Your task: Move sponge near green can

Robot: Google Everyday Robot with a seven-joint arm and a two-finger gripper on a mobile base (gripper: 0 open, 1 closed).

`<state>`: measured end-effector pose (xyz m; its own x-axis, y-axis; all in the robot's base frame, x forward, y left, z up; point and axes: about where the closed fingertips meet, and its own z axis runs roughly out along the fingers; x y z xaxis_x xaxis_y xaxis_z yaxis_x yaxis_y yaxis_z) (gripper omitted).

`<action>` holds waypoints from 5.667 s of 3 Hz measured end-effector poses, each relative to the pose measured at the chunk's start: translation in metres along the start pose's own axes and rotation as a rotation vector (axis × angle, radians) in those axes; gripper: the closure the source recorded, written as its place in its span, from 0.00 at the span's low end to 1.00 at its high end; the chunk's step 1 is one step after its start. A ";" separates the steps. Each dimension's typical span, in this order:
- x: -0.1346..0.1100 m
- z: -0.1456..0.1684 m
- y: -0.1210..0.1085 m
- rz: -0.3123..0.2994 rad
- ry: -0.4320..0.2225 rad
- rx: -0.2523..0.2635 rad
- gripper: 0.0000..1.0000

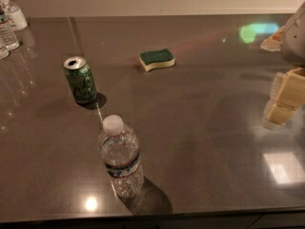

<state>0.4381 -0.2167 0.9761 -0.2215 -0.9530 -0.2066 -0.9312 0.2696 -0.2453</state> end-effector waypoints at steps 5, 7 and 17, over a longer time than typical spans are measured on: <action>-0.071 0.089 -0.129 0.144 -0.337 0.024 0.00; -0.120 0.154 -0.163 0.233 -0.408 0.044 0.00; -0.233 0.191 -0.094 0.168 -0.428 -0.277 1.00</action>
Offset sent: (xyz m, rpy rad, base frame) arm 0.0912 0.0261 -0.0037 0.2167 -0.1335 0.0018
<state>0.6322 0.0066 0.8668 -0.2902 -0.7425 -0.6037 -0.9474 0.3117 0.0720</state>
